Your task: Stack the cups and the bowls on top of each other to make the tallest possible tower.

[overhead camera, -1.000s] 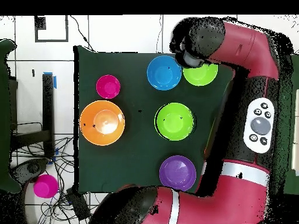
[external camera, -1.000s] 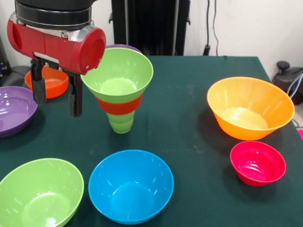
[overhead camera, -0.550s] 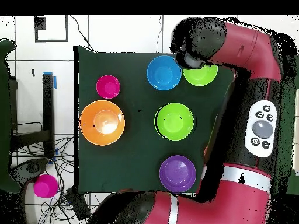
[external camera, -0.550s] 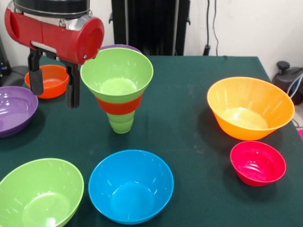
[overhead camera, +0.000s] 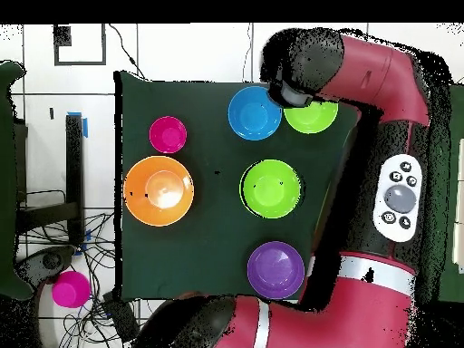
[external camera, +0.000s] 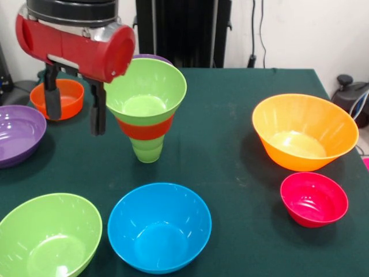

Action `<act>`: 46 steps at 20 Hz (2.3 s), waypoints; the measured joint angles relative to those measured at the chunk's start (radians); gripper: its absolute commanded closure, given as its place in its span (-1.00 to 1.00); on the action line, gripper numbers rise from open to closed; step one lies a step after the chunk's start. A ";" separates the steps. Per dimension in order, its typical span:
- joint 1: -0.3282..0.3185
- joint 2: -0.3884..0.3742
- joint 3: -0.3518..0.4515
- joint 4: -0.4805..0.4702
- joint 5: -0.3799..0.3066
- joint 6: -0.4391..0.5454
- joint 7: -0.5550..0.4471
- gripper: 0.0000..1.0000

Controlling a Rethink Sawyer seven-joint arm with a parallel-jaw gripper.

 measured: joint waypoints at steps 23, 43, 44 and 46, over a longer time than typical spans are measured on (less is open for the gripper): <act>0.034 0.163 0.000 -0.087 0.044 -0.030 0.000 -1.00; 0.034 0.248 -0.002 -0.213 0.068 -0.051 0.000 -1.00; 0.034 0.248 -0.002 -0.213 0.068 -0.052 0.000 -1.00; 0.035 0.248 -0.012 -0.212 0.073 -0.053 0.000 -1.00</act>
